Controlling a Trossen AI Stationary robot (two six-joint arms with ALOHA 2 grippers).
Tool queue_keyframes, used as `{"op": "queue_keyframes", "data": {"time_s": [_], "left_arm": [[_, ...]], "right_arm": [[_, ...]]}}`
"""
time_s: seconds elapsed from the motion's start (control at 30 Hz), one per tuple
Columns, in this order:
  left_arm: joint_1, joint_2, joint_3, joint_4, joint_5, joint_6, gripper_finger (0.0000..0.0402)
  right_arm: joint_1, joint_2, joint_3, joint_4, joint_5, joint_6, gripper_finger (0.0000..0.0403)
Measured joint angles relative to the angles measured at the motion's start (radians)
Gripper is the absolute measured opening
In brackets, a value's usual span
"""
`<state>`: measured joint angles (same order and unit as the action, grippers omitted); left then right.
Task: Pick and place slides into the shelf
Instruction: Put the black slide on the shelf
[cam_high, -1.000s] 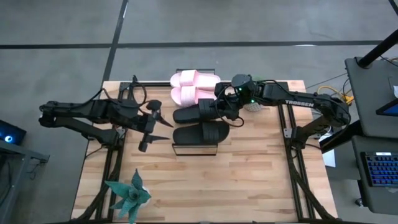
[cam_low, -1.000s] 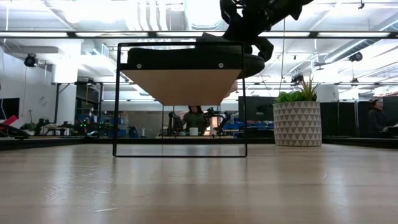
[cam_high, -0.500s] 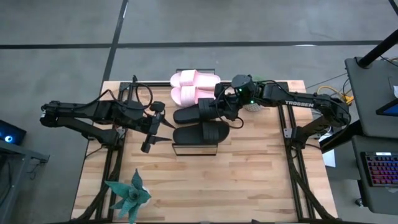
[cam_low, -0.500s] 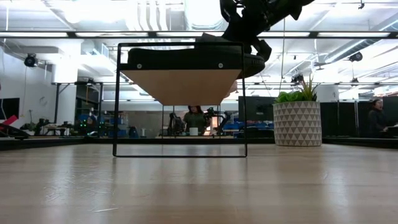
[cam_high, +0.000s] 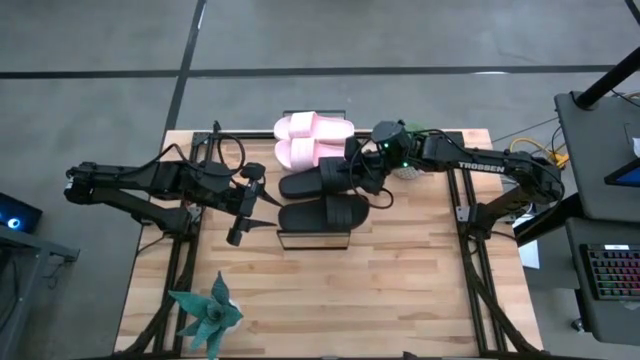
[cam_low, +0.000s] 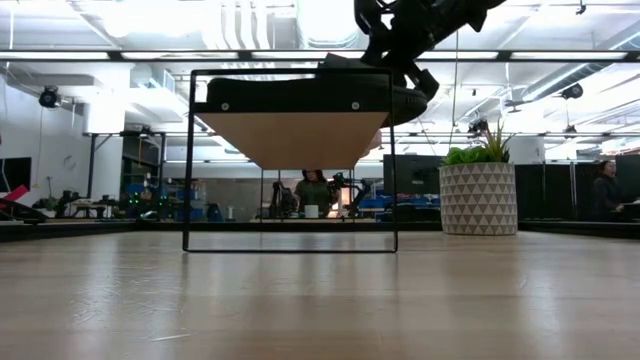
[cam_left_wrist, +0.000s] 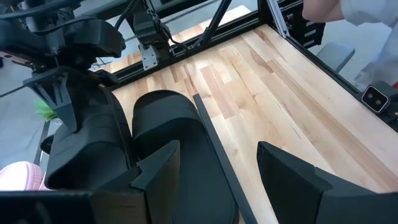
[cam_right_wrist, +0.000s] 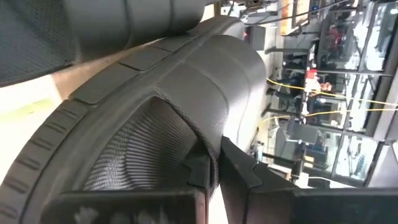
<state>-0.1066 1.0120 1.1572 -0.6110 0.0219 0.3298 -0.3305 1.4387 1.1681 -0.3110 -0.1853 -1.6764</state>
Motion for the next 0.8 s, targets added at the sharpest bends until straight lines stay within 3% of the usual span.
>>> {"op": "queue_keyframes", "data": {"time_s": [0.17,0.33,0.43,0.8], "left_arm": [[0.000,0.000,0.000,0.000,0.000,0.000,0.0199],[0.000,0.000,0.000,0.000,0.000,0.000,0.0199],[0.000,0.000,0.000,0.000,0.000,0.000,0.0199],[0.000,0.000,0.000,0.000,0.000,0.000,0.0199]], "right_arm": [[0.004,0.000,-0.006,-0.063,-0.001,0.014,0.0013],[0.010,0.002,0.007,-0.055,0.003,0.170,0.0014],[0.010,0.002,0.015,-0.057,0.003,0.179,0.0023],[0.010,0.001,0.019,-0.058,0.013,0.186,0.0145]]}}
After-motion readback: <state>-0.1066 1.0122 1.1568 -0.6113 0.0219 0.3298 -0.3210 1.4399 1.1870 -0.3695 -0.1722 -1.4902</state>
